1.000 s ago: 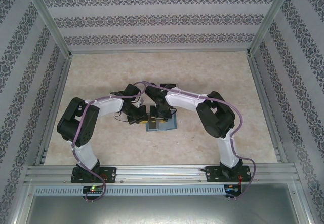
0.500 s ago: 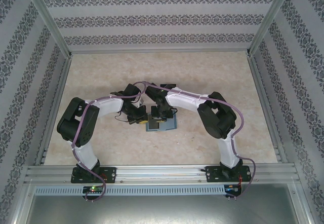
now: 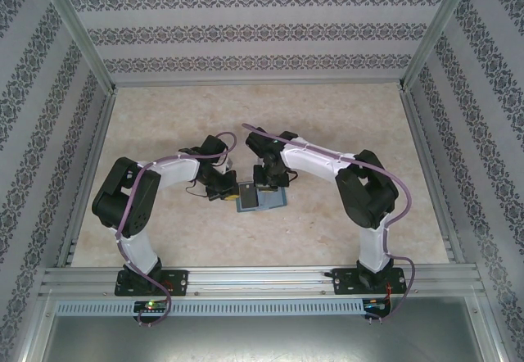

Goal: Take the credit cards out of the card holder

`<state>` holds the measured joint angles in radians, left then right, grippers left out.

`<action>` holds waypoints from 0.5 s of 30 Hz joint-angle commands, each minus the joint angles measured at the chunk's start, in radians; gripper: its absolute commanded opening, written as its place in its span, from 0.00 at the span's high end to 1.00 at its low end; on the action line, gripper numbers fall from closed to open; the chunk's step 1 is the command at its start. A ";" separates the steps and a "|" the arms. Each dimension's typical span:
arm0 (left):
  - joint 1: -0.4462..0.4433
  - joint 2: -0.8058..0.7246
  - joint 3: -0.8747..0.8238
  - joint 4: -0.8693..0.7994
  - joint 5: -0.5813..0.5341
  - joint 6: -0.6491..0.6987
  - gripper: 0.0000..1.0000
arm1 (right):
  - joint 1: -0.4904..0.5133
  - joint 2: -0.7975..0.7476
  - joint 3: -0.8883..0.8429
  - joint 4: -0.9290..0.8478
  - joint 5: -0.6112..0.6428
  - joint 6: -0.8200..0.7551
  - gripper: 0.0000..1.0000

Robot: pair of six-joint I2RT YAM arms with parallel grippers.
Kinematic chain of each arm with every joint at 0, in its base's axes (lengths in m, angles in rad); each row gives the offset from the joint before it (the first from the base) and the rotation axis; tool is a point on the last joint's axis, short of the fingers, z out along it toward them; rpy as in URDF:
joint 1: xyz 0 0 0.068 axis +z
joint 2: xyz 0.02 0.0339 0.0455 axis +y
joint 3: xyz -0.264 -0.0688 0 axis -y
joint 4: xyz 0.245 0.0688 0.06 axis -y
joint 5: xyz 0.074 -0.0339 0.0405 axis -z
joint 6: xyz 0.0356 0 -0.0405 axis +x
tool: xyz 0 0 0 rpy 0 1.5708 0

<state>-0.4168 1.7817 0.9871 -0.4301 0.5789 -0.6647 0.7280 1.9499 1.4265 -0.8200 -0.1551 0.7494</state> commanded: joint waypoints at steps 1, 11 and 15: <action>0.007 0.021 0.012 -0.062 -0.032 0.017 0.99 | -0.013 -0.039 -0.027 -0.015 -0.011 -0.026 0.92; 0.007 0.027 0.020 -0.068 -0.038 0.021 0.99 | -0.037 -0.089 -0.069 -0.029 -0.019 -0.059 0.90; 0.007 0.032 0.024 -0.080 -0.039 0.027 0.98 | -0.055 -0.087 -0.077 -0.049 -0.006 -0.084 0.89</action>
<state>-0.4168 1.7859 0.9966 -0.4461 0.5724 -0.6601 0.6895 1.8896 1.3663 -0.8238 -0.1726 0.6991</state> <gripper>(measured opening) 0.043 0.108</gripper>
